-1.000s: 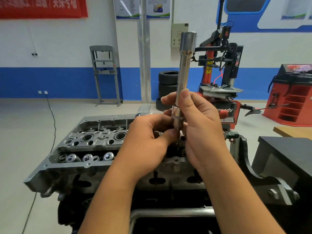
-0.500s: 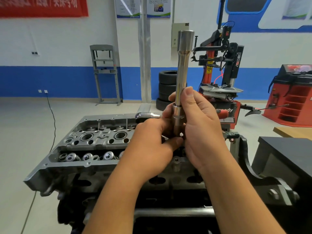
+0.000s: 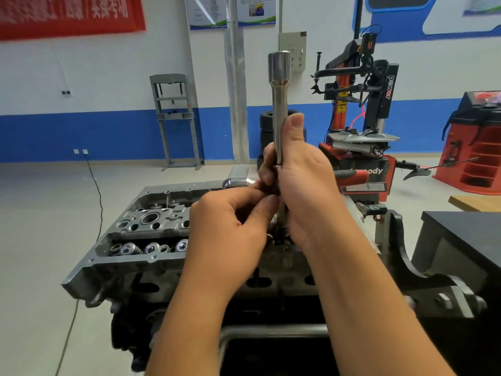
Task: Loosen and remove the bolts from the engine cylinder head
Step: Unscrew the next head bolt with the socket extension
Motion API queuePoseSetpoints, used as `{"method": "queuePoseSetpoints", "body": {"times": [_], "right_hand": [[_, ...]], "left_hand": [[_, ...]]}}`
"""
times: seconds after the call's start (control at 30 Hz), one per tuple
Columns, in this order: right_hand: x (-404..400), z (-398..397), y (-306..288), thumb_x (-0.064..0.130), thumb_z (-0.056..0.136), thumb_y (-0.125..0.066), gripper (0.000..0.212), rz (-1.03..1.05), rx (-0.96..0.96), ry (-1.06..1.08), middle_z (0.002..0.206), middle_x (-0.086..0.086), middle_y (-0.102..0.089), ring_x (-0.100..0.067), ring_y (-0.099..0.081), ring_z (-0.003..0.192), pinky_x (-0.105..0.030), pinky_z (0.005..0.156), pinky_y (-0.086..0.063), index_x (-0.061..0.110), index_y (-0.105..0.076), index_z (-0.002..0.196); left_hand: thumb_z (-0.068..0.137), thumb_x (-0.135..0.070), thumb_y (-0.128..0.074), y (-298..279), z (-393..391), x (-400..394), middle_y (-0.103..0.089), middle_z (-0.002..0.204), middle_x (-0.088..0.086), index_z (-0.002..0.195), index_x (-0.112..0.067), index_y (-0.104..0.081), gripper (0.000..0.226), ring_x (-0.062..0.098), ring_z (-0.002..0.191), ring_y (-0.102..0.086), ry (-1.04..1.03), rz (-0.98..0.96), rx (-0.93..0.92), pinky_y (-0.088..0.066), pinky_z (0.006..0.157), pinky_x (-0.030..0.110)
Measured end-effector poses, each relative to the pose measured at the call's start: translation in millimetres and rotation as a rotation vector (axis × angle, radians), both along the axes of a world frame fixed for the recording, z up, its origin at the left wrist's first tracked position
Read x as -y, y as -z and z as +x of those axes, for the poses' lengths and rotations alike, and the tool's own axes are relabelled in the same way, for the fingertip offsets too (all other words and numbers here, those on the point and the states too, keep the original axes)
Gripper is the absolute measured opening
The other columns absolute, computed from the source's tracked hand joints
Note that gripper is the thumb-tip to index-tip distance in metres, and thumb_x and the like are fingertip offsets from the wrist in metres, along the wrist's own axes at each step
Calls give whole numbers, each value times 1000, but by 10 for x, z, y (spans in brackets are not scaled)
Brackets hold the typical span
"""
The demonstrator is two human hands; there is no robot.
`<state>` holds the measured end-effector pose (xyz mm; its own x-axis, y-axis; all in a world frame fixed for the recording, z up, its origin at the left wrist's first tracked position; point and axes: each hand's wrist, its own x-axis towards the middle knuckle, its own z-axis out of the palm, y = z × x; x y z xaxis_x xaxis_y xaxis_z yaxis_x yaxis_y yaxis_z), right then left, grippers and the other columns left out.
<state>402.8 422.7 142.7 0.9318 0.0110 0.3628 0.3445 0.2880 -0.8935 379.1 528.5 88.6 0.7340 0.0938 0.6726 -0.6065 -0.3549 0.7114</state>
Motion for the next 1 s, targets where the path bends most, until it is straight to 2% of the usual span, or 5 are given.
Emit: {"method": "queuePoseSetpoints", "body": {"times": [0.2,0.33,0.5,0.7,1.0], "right_hand": [[36,-171,-299,71,99,-33,63,202,123,-223,52,4,-40,-14,-32,45,-26,45,-24,19,-51,70],[142,-208,-349,67,103,-26,63,273,240,-157,52,4,-40,-16,-31,47,-27,48,-23,17,-49,71],[256,-66,-156,77,99,-26,68,348,137,-129,53,-1,-32,-16,-25,49,-28,50,-21,19,-43,67],[266,53,44,76,84,-60,62,242,17,-123,51,1,-32,-17,-29,44,-26,46,-27,24,-40,56],[222,74,50,50,104,-55,55,101,115,-15,47,3,-35,-17,-30,39,-23,42,-31,23,-42,59]], "left_hand": [[100,-22,-69,84,-38,-42,-73,72,-9,78,-32,-74,25,5,58,-64,-114,-25,26,-50,54,17],[96,-20,-68,93,-34,-27,-73,78,-18,86,-36,-76,20,4,74,-67,-107,182,-109,-54,64,23],[86,-7,-65,100,-21,35,-70,77,-22,89,-32,-79,29,-3,71,-61,-252,252,-144,-46,68,20],[88,-19,-66,90,-39,62,-68,79,-20,104,-42,-78,30,3,70,-60,-249,367,-185,-49,63,27],[88,-30,-67,53,-107,119,-73,86,-28,104,-52,-72,28,-1,78,-67,-273,375,-218,-58,68,32]]}}
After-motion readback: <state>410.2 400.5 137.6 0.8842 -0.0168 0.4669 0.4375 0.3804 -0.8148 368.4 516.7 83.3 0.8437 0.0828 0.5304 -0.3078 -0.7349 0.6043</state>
